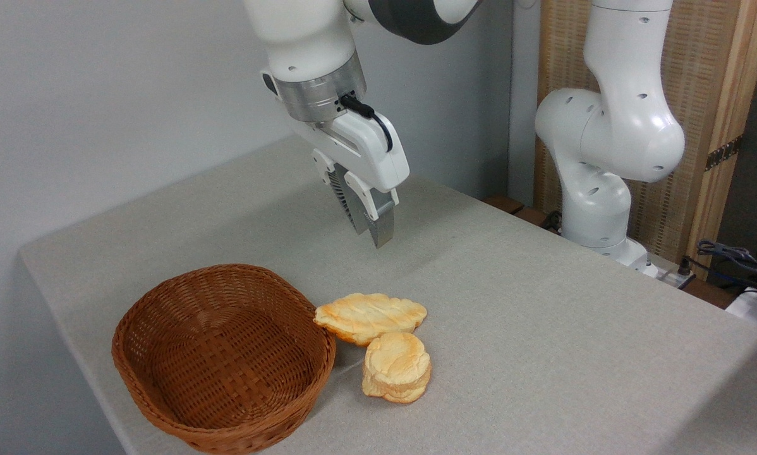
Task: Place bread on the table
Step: 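Move the bread roll beside the round bun, release it, and raise the gripper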
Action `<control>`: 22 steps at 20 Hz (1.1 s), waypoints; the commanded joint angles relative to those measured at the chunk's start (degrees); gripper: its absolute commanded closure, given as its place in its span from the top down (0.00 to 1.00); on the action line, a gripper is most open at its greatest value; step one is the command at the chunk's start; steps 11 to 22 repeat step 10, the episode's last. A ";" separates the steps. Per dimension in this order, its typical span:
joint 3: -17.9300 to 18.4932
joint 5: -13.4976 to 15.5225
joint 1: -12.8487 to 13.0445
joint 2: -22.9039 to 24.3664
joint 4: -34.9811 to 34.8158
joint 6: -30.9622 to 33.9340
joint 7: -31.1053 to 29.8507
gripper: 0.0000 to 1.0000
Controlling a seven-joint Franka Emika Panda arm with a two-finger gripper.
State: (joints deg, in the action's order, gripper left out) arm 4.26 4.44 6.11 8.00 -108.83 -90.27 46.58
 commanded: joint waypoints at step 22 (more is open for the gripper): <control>0.66 -0.05 0.40 -1.32 0.02 -13.53 0.80 1.00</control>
